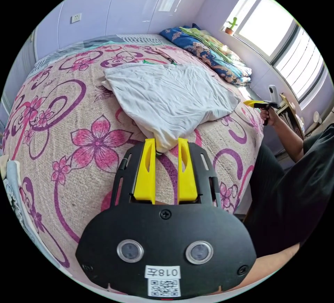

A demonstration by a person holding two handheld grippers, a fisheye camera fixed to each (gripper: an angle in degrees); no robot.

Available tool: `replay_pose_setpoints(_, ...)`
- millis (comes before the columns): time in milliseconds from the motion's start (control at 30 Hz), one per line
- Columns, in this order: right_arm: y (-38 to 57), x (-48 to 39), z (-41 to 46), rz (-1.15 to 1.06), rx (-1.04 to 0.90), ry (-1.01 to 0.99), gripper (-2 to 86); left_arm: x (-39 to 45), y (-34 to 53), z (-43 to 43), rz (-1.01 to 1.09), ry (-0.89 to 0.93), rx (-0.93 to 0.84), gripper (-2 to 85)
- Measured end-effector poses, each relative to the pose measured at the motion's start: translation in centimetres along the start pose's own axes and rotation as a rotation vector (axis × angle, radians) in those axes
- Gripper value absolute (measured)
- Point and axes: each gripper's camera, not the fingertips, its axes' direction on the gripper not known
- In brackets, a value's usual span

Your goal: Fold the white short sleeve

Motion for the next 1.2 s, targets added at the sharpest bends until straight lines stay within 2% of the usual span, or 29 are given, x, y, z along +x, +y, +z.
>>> replay_pose_setpoints(133, 0.7, -1.1, 1.3, -0.07, -0.091, 0.103, 12.6, 0.2, 0.1, 0.1, -0.013, 0.014, -0.012, 6.2)
replay_pose_setpoints(267, 0.5, -2.2, 1.6, -0.163, -0.085, 0.188, 12.3, 0.5, -0.4, -0.1, -0.001, 0.022, -0.032, 5.2)
replay_pose_setpoints(467, -1.2, -2.0, 3.6, -0.252, -0.177, 0.208, 8.9, 0.7, -1.5, -0.4, 0.031, 0.032, -0.067, 4.9)
replay_pose_setpoints(567, -1.4, -1.4, 4.0, -0.25, -0.199, 0.163, 4.9, 0.4, -1.8, -0.6, 0.04, 0.048, -0.073, 4.0)
replay_pose_setpoints(733, -1.2, 0.1, 0.9, -0.223, -0.165, 0.021, 3.3, -0.4, -1.7, -2.7, 0.113, 0.126, -0.05, 2.3)
replay_pose_setpoints(900, 0.7, 3.0, -1.8, -0.166, -0.174, -0.167, 3.1, -1.4, -0.3, -2.4, 0.129, 0.265, -0.156, 1.2)
replay_pose_setpoints(1067, 5.4, 3.8, -1.6, -0.11, -0.296, -0.257, 4.3, 1.1, 2.5, -0.4, 0.147, 0.357, -0.312, 2.4)
replay_pose_setpoints(1200, 8.5, 3.8, -1.3, -0.041, -0.375, -0.27, 7.6, 2.3, 5.1, -0.3, 0.042, 0.338, -0.315, 5.7)
